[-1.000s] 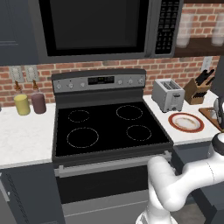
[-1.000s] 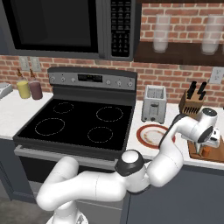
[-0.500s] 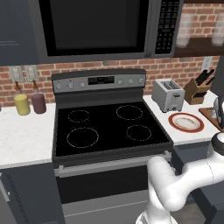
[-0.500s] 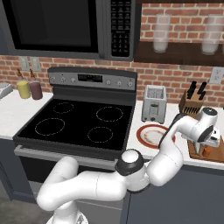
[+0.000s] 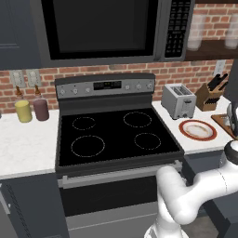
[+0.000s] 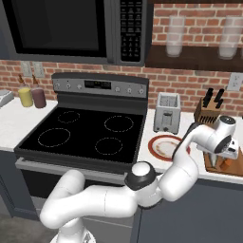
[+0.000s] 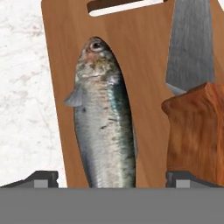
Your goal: Pick up the knife from the drawer and place it on the cutting board. Then place the meat from the plate to the cutting board.
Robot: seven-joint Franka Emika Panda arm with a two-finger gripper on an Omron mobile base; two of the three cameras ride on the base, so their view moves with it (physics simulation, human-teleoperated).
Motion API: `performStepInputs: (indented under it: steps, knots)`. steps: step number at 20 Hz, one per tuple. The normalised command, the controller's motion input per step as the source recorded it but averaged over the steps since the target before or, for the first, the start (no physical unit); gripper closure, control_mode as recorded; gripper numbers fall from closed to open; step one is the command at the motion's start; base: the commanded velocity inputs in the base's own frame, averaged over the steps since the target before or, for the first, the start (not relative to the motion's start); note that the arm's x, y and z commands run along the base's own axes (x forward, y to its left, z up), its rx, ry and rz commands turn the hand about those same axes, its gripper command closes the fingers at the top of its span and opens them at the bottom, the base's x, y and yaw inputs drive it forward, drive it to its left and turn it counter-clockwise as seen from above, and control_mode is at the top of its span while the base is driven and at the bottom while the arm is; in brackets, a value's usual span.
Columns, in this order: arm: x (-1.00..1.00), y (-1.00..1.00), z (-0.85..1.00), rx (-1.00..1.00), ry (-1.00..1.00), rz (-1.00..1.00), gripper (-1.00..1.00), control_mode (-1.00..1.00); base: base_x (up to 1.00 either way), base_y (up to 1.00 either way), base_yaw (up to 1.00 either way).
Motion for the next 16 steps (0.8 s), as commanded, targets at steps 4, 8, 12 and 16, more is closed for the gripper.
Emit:
performStepInputs:
  steps: [4,8,12,16]
  knots:
    - [-0.18,0.25,0.28,0.00,0.00,0.00,-1.00,-1.00,0.00,0.00,0.00]
    - [-0.27,0.40,0.43,0.00,0.00,0.00,-1.00,-1.00,0.00,0.00,0.00]
    - [-0.39,0.53,0.29,0.00,0.00,0.01,-1.00,-1.00,0.00,0.00,0.00]
    - [-0.64,0.62,0.21,0.00,0.00,0.06,-1.00,-1.00,0.00,0.00,0.00]
